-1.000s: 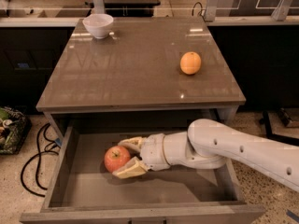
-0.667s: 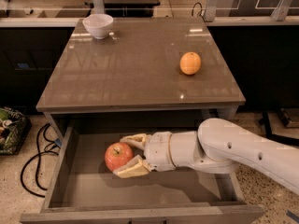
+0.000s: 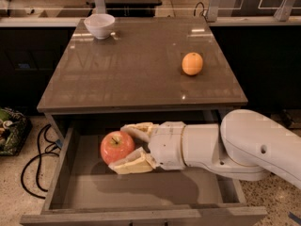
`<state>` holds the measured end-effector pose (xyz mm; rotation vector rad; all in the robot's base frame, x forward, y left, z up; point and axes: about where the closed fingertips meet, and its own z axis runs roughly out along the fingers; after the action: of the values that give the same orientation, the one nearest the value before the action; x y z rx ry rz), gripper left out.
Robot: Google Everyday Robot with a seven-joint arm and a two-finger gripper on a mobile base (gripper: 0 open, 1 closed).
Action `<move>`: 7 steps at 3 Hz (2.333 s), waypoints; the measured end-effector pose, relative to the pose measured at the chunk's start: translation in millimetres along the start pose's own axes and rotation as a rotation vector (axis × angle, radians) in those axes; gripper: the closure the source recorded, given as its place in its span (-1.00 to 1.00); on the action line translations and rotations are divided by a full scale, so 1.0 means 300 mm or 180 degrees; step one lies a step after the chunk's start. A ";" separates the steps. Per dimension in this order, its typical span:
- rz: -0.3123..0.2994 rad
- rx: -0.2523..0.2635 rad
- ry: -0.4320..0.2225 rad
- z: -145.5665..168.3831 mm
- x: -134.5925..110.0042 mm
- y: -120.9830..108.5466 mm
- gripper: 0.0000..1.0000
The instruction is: Pick apple from top drawer and place on counter
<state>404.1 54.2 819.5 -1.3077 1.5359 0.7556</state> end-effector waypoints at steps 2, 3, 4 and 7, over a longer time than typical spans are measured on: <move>0.0042 0.0321 0.0077 0.033 -0.173 -0.220 1.00; 0.0028 0.0423 0.0136 0.119 -0.240 -0.337 1.00; -0.0024 0.0376 0.0102 0.242 -0.287 -0.419 1.00; -0.0017 0.0496 0.0082 0.347 -0.364 -0.610 1.00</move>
Offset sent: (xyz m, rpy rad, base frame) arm 0.1227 0.0301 0.0720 -0.0390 -0.0208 -0.1738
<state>605.9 145.1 904.9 -1.2097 1.5783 0.6049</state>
